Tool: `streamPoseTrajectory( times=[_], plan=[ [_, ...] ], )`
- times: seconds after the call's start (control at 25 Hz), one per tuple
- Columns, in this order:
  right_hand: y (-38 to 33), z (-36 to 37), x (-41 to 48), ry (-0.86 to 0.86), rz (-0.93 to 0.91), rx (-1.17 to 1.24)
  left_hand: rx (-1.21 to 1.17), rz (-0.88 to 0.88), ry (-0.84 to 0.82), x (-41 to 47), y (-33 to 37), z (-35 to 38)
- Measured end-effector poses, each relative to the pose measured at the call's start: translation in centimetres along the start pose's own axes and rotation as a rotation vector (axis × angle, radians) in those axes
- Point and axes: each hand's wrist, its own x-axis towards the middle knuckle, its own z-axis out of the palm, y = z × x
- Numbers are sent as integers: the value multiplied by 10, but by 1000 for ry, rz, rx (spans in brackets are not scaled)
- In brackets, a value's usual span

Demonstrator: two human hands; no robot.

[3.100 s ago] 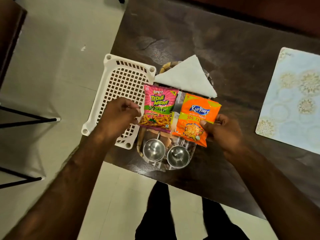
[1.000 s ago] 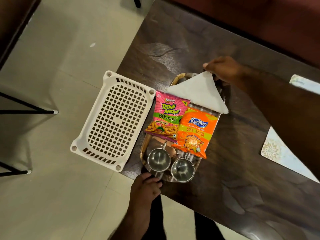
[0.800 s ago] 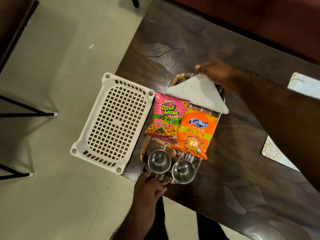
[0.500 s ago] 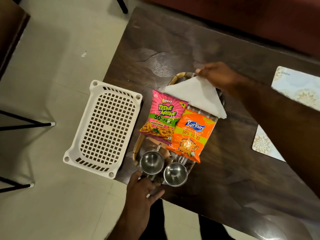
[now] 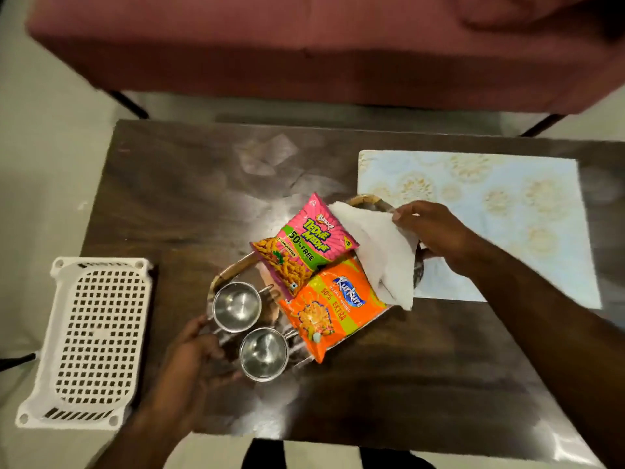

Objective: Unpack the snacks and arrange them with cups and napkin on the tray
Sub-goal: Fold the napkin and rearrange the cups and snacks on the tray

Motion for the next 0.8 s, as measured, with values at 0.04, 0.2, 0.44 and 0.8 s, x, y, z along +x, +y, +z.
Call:
streamPoseTrajectory(
  times=[0.04, 0.2, 0.44, 0.8],
  plan=[
    [15, -24, -3, 33, 24, 42, 53, -5, -33, 3, 6, 22],
    [66, -109, -9, 141, 93, 186, 176, -19, -129, 26, 20, 112],
    [116, -211, 2, 260, 167, 332, 389, 26, -241, 76, 32, 241],
    [135, -257, 29, 277, 244, 441, 531, 66, -170, 119, 49, 326]
  ],
)
